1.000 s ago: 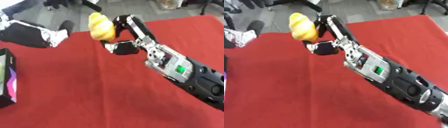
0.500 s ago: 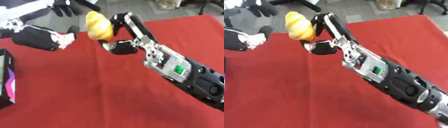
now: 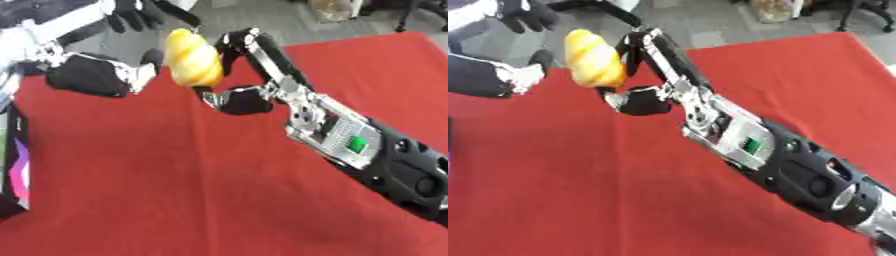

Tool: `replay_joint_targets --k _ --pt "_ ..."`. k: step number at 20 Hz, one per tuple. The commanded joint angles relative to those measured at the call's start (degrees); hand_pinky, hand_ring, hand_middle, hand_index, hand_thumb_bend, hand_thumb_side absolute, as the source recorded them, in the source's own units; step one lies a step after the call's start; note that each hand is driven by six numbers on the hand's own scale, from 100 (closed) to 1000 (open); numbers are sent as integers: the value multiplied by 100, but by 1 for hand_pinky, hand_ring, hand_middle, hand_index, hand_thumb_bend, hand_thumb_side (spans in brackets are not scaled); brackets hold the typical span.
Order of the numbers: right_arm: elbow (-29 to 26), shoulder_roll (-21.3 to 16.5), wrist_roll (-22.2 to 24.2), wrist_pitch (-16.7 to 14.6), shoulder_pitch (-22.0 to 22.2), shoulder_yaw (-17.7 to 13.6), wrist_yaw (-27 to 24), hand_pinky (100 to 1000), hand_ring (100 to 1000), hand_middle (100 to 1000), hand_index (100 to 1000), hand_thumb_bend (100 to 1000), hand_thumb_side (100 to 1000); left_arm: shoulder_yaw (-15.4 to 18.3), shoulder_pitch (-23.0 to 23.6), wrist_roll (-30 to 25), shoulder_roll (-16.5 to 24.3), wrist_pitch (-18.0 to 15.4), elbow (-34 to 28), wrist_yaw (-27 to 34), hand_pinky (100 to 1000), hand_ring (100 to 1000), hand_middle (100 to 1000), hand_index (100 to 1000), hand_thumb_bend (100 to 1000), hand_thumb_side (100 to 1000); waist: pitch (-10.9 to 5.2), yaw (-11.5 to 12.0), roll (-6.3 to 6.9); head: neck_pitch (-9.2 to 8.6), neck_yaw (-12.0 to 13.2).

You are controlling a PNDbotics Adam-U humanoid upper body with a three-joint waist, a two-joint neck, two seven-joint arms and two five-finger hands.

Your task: Pick up the objects with one hand, pass them to the other hand, and then place them into the box on the other side of the table.

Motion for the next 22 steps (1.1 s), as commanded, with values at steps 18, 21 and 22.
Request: replay_joint_targets --k 18,21,22 --pt "-62 -35 27 13 -64 -4 149 769 518 333 480 353 100 -7 -40 -748 84 332 -172 28 833 804 743 841 100 1000 2 -2 11 -33 45" --pt "-62 -27 12 16 -73 0 141 768 518 333 478 354 100 -20 -43 -914 60 329 -139 72 838 807 746 843 100 1000 15 -10 6 -31 48" --pt "-62 -24 12 12 -79 4 143 768 518 333 478 352 100 -24 -48 -967 42 330 -126 64 839 809 748 844 100 1000 18 -13 5 -30 50"
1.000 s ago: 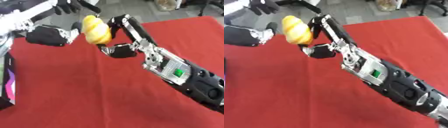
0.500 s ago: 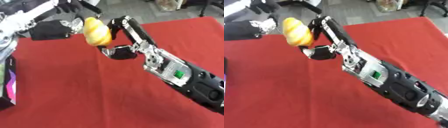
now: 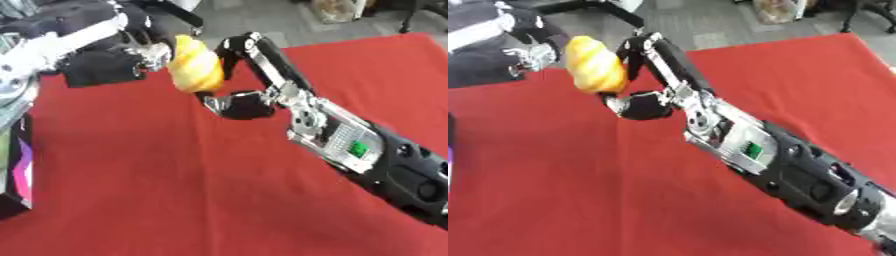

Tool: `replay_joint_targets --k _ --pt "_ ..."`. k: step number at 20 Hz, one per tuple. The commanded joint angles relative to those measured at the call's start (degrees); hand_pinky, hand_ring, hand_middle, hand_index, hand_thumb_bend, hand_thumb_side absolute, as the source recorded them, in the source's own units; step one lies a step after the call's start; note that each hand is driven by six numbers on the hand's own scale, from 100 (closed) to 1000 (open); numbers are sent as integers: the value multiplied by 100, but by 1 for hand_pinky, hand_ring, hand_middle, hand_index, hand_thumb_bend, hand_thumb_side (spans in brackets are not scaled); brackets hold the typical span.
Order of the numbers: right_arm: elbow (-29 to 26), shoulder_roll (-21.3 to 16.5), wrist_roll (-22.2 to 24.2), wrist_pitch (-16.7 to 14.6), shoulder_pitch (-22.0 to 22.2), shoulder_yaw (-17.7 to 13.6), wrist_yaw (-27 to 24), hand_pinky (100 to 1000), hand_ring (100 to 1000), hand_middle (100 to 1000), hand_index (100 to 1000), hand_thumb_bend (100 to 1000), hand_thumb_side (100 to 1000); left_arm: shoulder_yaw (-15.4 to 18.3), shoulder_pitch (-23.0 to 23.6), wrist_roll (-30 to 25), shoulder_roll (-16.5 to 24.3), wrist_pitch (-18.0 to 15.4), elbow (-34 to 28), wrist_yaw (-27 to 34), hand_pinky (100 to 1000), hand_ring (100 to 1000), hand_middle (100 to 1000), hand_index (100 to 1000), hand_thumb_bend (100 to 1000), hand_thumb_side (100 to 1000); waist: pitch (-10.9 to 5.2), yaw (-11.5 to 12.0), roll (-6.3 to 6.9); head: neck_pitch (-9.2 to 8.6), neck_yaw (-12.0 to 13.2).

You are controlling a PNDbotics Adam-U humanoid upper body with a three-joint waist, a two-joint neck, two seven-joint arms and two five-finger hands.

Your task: Pick up the objects with one hand, pass them to the other hand, and then place them into the box on the other side of the table.

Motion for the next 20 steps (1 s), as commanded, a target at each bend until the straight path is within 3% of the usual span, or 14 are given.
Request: replay_joint_targets --k 1,20 --pt "-62 -43 -11 0 -93 -29 27 768 518 333 477 352 100 72 -108 -174 46 -5 -6 18 841 810 749 846 100 1000 -9 -12 4 -12 12" --pt "-62 -52 -20 23 -113 -3 47 759 513 329 468 357 100 48 -127 -782 -30 -243 -135 158 851 815 752 846 100 1000 18 -52 -7 -5 40"
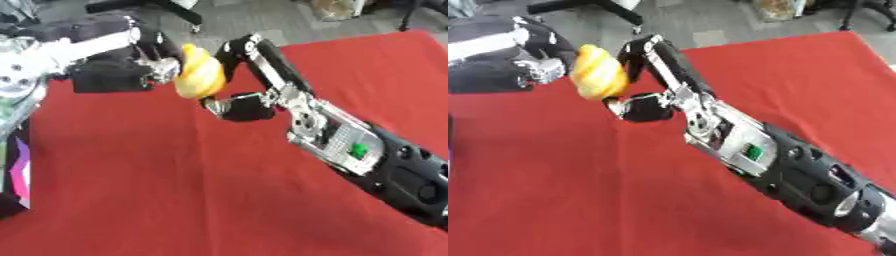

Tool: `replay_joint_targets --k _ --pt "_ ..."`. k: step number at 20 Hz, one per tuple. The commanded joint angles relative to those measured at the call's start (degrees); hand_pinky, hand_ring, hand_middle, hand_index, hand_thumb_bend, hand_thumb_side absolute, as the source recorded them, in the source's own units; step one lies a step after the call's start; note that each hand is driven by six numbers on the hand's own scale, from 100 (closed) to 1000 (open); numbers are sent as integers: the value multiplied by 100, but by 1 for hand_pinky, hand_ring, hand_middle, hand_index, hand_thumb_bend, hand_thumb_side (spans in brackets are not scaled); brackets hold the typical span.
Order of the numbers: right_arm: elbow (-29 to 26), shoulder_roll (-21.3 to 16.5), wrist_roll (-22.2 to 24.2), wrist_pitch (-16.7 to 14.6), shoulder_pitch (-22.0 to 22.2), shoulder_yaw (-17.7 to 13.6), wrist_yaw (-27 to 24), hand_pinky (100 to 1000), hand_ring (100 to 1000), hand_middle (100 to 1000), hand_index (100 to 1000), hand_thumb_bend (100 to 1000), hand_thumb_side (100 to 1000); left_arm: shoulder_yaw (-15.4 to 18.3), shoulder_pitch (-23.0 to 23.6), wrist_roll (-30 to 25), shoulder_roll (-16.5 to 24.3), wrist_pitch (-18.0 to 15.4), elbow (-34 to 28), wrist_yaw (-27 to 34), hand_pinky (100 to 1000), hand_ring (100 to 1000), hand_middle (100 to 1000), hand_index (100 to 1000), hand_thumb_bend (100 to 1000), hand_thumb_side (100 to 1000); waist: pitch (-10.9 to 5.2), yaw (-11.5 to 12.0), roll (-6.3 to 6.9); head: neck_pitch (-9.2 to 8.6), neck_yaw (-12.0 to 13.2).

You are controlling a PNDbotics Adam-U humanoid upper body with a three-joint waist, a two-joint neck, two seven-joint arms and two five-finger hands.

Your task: Pick up the objects with one hand, pass them to the other hand, and then place them into the box on the other side of the table.

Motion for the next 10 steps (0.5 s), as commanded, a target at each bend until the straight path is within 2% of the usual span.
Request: replay_joint_targets --k 1,6,7,8,10 --pt "-74 -77 -23 8 -108 -39 14 759 513 329 468 358 100 32 -107 -187 75 -76 -90 67 855 818 755 847 100 1000 -5 -3 -6 -1 14" --pt "-74 -82 -30 23 -93 -29 6 758 513 328 467 358 100 95 -50 -531 138 -127 -31 154 852 816 750 843 100 989 -1 -2 3 4 3" --pt "-74 -84 -32 29 -84 -28 6 758 513 328 466 358 100 131 -30 -580 165 -112 -25 207 849 815 748 842 100 912 -1 -1 4 -1 -6" --pt "-74 -85 -36 34 -77 -28 7 758 513 328 466 358 100 169 -10 -617 194 -92 -28 262 850 818 749 842 100 873 0 0 5 -8 -18" --pt "-74 -85 -44 40 -70 -28 7 758 512 328 465 358 100 235 31 -696 251 -61 -51 389 849 821 747 841 100 849 4 3 6 -11 -44"
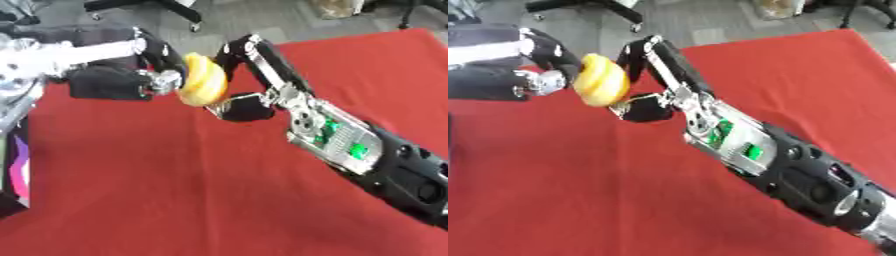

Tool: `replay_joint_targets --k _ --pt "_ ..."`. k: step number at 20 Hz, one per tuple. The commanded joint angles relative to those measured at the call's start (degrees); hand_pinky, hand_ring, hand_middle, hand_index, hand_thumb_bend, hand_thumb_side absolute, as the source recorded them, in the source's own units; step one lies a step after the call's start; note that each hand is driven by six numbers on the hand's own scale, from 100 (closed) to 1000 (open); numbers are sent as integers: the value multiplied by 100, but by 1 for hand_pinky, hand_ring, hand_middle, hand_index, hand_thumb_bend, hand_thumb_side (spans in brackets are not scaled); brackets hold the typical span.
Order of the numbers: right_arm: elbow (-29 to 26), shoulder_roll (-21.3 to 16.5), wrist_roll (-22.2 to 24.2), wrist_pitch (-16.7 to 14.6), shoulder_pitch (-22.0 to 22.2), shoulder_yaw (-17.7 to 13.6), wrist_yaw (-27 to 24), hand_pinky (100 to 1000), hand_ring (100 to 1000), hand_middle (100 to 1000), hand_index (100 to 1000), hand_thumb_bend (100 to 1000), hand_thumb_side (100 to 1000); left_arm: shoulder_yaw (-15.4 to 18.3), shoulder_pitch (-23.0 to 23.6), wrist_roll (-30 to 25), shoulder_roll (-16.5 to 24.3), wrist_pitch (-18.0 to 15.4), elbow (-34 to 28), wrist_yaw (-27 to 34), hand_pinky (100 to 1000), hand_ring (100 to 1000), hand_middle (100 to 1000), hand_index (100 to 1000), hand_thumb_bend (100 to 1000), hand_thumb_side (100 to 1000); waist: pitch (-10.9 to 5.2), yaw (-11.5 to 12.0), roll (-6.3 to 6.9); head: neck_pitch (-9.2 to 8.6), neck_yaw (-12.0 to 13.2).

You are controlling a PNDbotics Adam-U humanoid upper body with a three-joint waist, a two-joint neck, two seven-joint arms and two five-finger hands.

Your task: Pick up the objects with one hand, pass them to the other hand, and then place them into the box on the other side of the table.

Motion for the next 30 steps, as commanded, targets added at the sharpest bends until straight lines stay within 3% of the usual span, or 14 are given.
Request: replay_joint_targets --k 1,3,5,6,9,11,12,14,16,18,20,22,26,30 --pt "-87 -84 -31 6 -74 -58 5 757 512 328 465 358 100 148 -29 -162 197 34 -70 221 850 825 748 842 100 826 -3 13 7 -33 -44" --pt "-87 -82 -41 10 -68 -58 3 757 512 327 464 359 100 181 9 -270 234 42 -94 367 847 824 738 839 100 754 4 17 5 -42 -57" --pt "-87 -78 -55 16 -57 -58 3 757 512 327 464 359 100 206 46 -317 266 81 -77 486 850 815 712 824 100 377 11 19 1 -52 -62" --pt "-87 -77 -60 19 -52 -58 4 757 512 327 463 359 100 211 64 -299 273 113 -60 529 862 822 710 827 100 274 14 19 -1 -54 -59" --pt "-87 -71 -70 23 -42 -53 9 757 511 327 462 360 100 229 89 -77 293 151 -86 747 880 836 718 846 100 273 21 22 -4 -51 -56" --pt "-87 -70 -73 27 -39 -51 19 757 511 327 462 361 100 274 98 339 314 190 -142 972 869 826 711 865 100 463 28 27 -3 -49 -50" --pt "-87 -69 -73 27 -39 -52 24 757 511 327 462 362 100 285 107 557 320 224 -153 1114 860 821 704 872 100 702 31 27 -3 -51 -49" --pt "-87 -69 -76 29 -37 -54 31 757 510 327 461 362 100 277 130 894 329 246 -163 1501 854 822 710 877 100 827 36 28 -2 -57 -44" --pt "-87 -69 -79 33 -35 -55 37 757 510 329 460 361 100 263 136 1133 339 215 -165 1850 828 805 693 863 100 805 40 30 0 -61 -35" --pt "-87 -68 -82 39 -32 -57 47 757 510 330 460 358 100 248 133 1368 351 152 -154 2091 787 794 694 851 100 580 42 30 -1 -68 -33" --pt "-87 -68 -86 45 -26 -59 46 757 509 329 460 357 100 231 128 1601 376 146 -145 2174 774 795 712 837 100 263 42 30 0 -73 -30" --pt "-87 -68 -89 49 -23 -58 45 757 509 328 459 357 100 188 121 1785 401 246 -156 1996 779 794 703 825 100 247 44 31 4 -78 -26" --pt "-87 -58 -94 53 -22 -56 35 756 508 328 458 357 100 109 107 1776 402 223 -270 1526 795 786 689 789 100 456 52 27 -1 -75 -22" --pt "-87 -53 -108 56 -17 -50 19 756 508 328 457 357 100 123 97 1703 397 129 -314 1069 819 795 707 809 100 571 61 20 -3 -54 -11"
